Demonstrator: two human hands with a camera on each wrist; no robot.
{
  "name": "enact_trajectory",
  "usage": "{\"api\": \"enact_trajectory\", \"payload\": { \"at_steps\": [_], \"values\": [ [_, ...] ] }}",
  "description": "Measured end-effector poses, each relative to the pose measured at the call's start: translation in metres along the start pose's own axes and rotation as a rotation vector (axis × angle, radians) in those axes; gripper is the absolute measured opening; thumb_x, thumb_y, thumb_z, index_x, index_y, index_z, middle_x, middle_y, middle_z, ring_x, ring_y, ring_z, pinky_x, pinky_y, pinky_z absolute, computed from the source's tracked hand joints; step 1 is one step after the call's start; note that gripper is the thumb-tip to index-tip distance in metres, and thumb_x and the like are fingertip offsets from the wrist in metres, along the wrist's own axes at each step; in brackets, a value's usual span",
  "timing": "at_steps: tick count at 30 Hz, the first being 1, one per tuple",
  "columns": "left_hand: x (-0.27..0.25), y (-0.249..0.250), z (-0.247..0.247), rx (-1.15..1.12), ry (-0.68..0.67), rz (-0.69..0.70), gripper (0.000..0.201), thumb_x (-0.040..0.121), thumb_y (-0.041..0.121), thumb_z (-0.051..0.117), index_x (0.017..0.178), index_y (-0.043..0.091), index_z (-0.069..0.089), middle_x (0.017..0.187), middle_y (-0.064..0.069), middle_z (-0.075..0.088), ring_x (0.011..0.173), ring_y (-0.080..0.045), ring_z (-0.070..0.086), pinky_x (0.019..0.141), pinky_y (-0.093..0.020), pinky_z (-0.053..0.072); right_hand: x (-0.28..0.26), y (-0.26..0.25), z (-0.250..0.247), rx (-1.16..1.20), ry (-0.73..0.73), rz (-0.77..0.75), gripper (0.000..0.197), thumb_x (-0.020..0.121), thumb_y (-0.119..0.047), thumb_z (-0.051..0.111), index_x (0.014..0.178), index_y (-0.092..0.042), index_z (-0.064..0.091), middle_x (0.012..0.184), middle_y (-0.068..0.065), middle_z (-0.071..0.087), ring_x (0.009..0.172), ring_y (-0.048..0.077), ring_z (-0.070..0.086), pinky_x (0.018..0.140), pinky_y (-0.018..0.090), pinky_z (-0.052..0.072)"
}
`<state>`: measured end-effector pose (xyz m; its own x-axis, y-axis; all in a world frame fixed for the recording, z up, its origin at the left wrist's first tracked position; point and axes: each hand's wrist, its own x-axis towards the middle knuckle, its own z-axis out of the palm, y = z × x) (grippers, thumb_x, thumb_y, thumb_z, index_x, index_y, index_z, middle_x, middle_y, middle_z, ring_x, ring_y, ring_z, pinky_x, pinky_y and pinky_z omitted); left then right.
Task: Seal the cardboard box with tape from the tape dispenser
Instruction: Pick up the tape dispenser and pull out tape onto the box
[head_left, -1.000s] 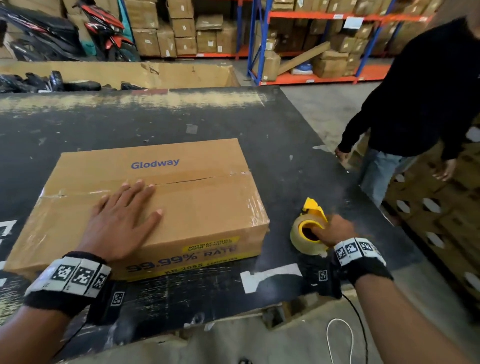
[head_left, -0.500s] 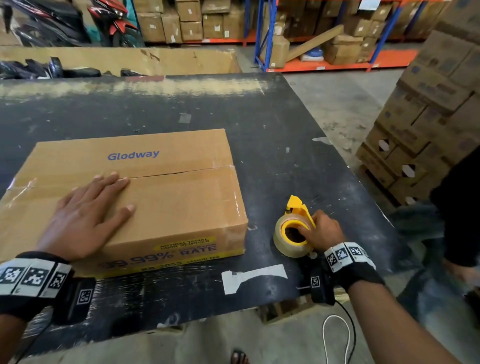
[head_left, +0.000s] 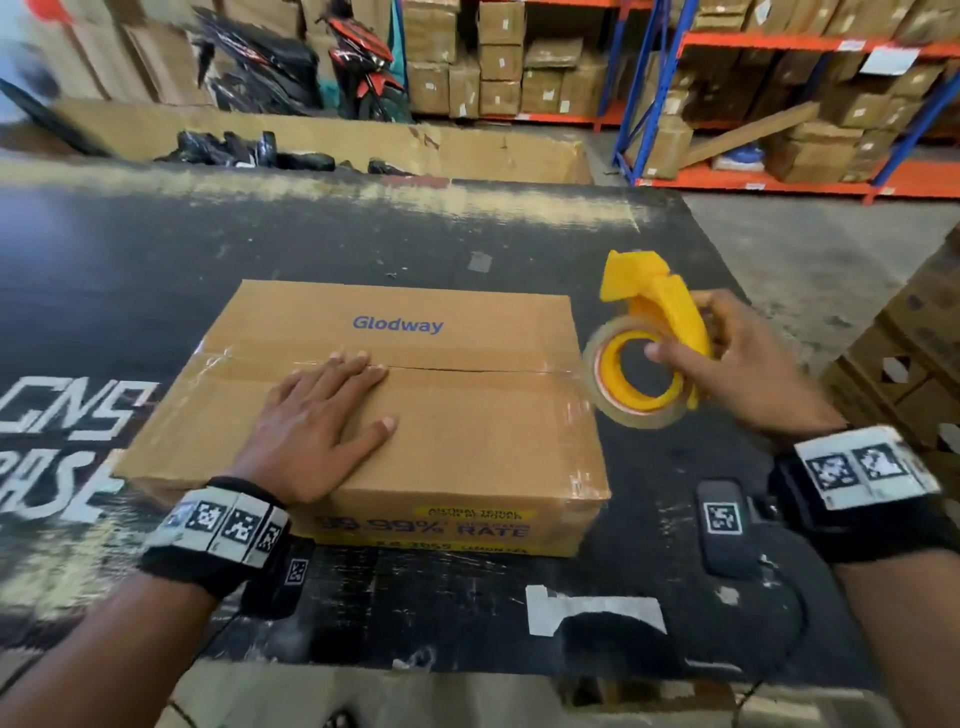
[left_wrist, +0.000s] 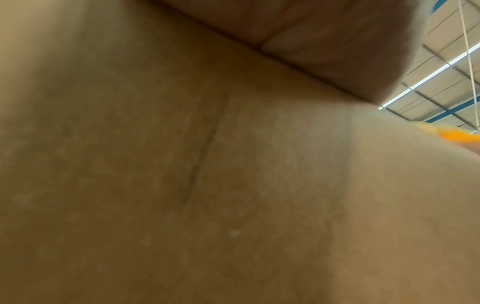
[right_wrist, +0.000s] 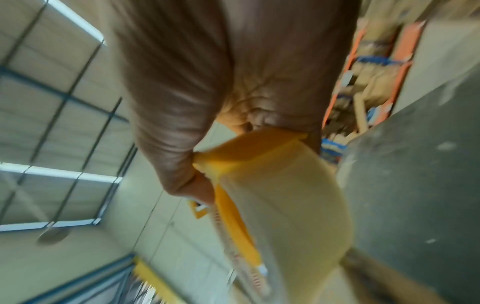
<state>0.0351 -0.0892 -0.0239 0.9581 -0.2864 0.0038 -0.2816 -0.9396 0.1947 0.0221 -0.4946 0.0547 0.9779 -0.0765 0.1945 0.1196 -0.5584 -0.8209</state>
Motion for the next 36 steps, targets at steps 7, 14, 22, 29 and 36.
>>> {"api": "enact_trajectory", "payload": {
  "at_steps": [7,14,22,29,36],
  "values": [
    [-0.003,0.0,-0.001,-0.042,0.048,0.015,0.072,0.093,0.072,0.026,0.157,0.039,0.024,0.17,0.012,0.018,0.158,-0.013,0.012,0.127,-0.043,0.011,0.083,-0.092,0.15,-0.132,-0.339,-0.362,0.054,0.075,-0.035,0.079,0.117,-0.009,0.057,0.109,0.007,0.069,0.097,0.023,0.067,0.083,0.046,0.054],
    [-0.024,-0.055,-0.034,-0.292,0.034,0.045,0.075,0.088,0.067,0.048,0.155,0.038,0.029,0.169,0.013,0.017,0.158,-0.01,0.009,0.128,-0.041,0.012,0.101,-0.092,0.183,-0.28,-0.478,-0.344,0.049,0.078,-0.03,0.079,0.12,-0.022,0.054,0.099,-0.013,0.064,0.088,0.003,0.062,0.075,0.029,0.047],
    [-0.022,-0.18,-0.049,-0.209,-0.011,0.08,0.078,0.089,0.071,0.046,0.156,0.035,0.03,0.165,0.017,0.026,0.153,-0.009,0.025,0.125,-0.039,0.025,0.099,-0.13,0.214,-0.314,-0.509,-0.334,0.051,0.077,-0.029,0.081,0.119,-0.029,0.052,0.104,-0.018,0.059,0.095,-0.001,0.06,0.076,0.026,0.049],
    [-0.009,-0.21,-0.046,-0.727,0.054,0.092,0.054,0.092,0.042,0.065,0.142,0.027,0.053,0.144,0.01,0.06,0.135,-0.003,0.052,0.114,-0.029,0.04,0.108,-0.18,0.309,-0.175,-0.526,-0.428,0.049,0.078,-0.029,0.08,0.117,-0.024,0.051,0.102,-0.01,0.065,0.09,0.008,0.065,0.072,0.028,0.052],
    [0.016,-0.221,-0.08,-1.628,-0.018,-0.23,0.038,0.101,0.02,0.054,0.138,0.013,0.055,0.106,-0.014,0.076,0.105,-0.035,0.075,0.097,-0.044,0.057,0.109,-0.186,0.316,-0.273,-0.557,-0.395,0.051,0.078,-0.033,0.08,0.119,-0.029,0.05,0.104,-0.009,0.065,0.091,0.015,0.066,0.074,0.042,0.056]
  ]
}}
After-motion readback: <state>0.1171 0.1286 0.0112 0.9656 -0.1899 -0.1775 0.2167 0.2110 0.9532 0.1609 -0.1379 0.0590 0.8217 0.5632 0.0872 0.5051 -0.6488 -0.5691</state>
